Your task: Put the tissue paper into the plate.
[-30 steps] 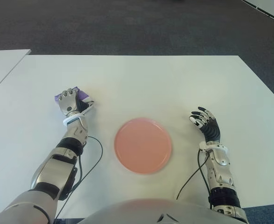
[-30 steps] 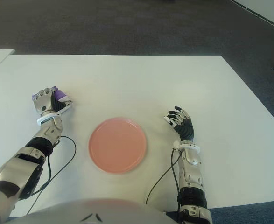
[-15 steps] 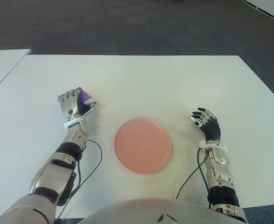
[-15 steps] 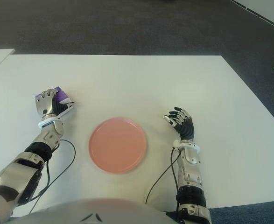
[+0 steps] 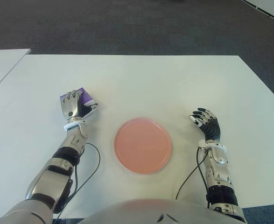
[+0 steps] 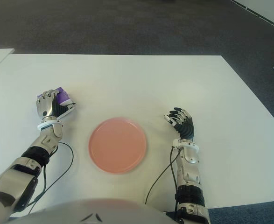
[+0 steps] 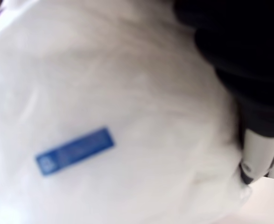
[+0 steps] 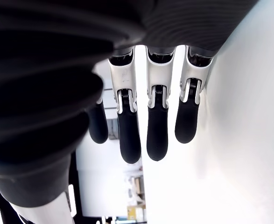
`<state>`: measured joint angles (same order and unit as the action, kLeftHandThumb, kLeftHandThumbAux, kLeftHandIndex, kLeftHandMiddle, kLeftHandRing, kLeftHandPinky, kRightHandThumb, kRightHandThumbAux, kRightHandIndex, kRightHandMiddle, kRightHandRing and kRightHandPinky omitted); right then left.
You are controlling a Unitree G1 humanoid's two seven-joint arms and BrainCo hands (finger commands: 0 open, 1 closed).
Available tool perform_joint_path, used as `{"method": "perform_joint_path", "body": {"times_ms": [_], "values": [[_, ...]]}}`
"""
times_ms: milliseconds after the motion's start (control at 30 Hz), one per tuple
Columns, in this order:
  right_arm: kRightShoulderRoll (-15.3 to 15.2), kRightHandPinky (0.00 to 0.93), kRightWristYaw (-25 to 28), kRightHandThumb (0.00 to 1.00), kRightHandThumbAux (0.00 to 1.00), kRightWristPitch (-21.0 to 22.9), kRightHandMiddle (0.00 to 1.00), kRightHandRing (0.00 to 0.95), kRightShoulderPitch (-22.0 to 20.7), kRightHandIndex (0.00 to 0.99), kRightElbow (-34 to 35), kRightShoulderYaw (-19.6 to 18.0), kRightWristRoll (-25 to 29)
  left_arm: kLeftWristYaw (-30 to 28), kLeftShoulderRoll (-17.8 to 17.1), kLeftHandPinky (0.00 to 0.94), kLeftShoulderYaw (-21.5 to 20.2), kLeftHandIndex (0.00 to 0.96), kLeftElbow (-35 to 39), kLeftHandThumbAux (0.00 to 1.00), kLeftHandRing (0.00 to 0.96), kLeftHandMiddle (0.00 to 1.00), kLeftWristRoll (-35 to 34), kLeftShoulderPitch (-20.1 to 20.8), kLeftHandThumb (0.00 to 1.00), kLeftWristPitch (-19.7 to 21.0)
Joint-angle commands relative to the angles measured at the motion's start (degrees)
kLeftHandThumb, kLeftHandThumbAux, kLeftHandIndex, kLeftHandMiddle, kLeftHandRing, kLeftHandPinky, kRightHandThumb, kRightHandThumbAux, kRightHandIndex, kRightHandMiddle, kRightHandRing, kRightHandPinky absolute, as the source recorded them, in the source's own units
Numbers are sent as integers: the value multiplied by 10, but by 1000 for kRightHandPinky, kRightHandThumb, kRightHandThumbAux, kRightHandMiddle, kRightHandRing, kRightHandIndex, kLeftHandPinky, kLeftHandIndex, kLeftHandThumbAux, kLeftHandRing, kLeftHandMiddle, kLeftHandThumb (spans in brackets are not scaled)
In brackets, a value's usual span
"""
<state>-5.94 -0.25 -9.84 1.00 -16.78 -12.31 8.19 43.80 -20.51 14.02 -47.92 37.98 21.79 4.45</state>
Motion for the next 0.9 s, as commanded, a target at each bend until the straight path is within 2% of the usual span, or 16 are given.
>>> {"method": "perform_joint_path", "body": {"times_ms": [33, 400, 700, 833, 900], "values": [[14, 368, 0, 340, 843, 26, 439, 418, 25, 334, -31, 4, -1, -30, 4, 379, 16, 465, 17, 656, 528, 530, 4, -29, 1000, 18], [21, 362, -2, 388, 847, 32, 442, 423, 27, 348, -24, 4, 3, -54, -11, 414, 21, 420, 112, 655, 532, 516, 24, -49, 1000, 57], [23, 361, -7, 404, 841, 34, 444, 423, 27, 345, -23, 5, -2, -60, -23, 429, 21, 411, 170, 655, 535, 515, 44, -62, 1000, 68], [22, 360, -5, 396, 841, 30, 443, 422, 23, 338, -34, 5, -3, -93, -31, 427, 19, 409, 261, 655, 536, 516, 61, -70, 1000, 99], [22, 357, -5, 392, 843, 29, 444, 422, 22, 333, -37, 5, -3, -103, -35, 425, 19, 407, 284, 656, 533, 515, 69, -74, 1000, 108]]}}
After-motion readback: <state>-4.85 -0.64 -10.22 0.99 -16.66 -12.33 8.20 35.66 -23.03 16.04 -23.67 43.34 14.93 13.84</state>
